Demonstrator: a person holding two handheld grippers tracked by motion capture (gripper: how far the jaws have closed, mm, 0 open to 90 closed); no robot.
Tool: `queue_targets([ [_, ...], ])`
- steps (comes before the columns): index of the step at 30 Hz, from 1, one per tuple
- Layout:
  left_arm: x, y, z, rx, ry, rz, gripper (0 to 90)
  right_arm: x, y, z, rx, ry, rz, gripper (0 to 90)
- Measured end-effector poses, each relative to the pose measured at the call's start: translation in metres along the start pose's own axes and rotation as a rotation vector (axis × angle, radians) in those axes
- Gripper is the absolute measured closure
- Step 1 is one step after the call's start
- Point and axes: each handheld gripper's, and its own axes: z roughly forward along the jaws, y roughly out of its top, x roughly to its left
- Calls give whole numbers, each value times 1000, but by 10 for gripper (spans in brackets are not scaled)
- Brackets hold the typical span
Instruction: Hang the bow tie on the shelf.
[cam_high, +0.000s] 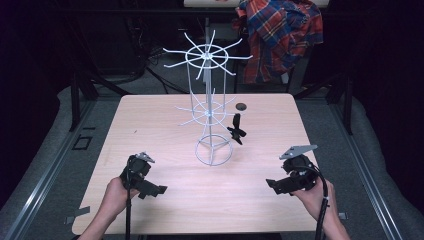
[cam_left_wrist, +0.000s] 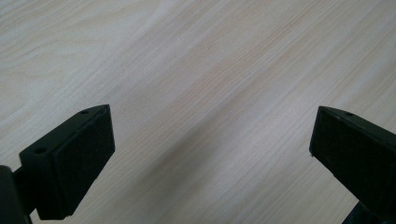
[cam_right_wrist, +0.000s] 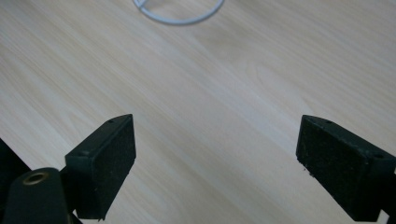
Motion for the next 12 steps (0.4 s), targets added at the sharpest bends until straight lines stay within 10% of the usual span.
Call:
queue_targets([
  [12,-1,1,1,5,2,3,2,-3,-34,10,76,-29,22,82],
])
